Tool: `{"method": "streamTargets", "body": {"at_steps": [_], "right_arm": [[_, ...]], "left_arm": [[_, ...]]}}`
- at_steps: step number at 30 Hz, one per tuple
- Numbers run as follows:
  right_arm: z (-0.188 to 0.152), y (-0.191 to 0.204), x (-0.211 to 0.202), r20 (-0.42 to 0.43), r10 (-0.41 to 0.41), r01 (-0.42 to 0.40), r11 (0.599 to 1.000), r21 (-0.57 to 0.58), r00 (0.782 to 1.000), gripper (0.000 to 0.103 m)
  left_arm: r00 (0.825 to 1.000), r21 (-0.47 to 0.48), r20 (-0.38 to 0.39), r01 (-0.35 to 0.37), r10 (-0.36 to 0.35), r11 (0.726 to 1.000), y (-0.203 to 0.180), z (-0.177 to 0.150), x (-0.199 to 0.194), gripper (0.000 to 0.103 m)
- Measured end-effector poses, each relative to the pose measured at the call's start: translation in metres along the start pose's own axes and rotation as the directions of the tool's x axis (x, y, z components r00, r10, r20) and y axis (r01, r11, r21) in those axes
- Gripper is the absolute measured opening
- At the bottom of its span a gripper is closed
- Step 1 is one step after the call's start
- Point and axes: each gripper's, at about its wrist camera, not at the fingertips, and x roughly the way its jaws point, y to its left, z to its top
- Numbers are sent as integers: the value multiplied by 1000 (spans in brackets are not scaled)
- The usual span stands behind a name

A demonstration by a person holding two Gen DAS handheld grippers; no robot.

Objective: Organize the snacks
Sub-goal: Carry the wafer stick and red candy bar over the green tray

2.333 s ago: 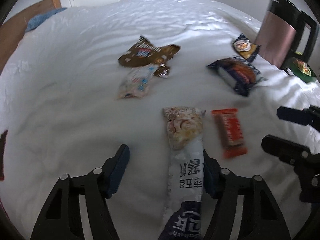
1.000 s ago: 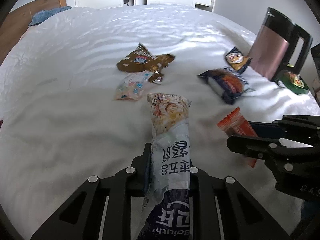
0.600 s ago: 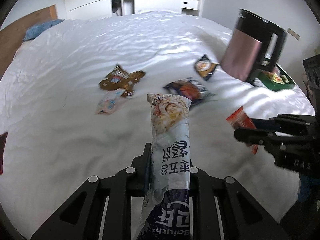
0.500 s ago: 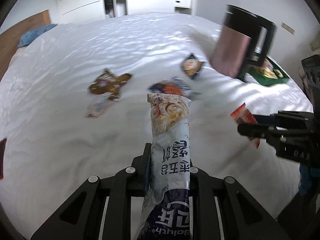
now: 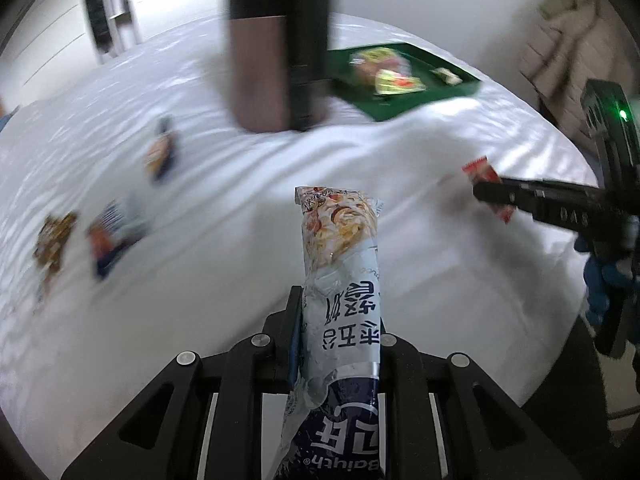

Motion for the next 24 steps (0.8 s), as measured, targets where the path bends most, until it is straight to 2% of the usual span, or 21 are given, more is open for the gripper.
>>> {"method": "streamTargets", "body": {"at_steps": [7,14,20,24], "right_arm": [[30,-88,-36,88,-83,76,994,80,993,75],[95,-147,-49,179,-134,119,988,94,975,75],[152,-178,-25,208,-154,142,987,73,966,75],[179,-194,0,206,-157,144,987,77,966,75]], "left_arm": [[998,72,3,67,-68,995,-67,74,19,16],[994,93,63,85,-91,992,-115,187,45,16],[998,103,58,33,-39,994,-136,261,96,16],[1000,100,28,-4,1,995,-136,286,132,16]]}}
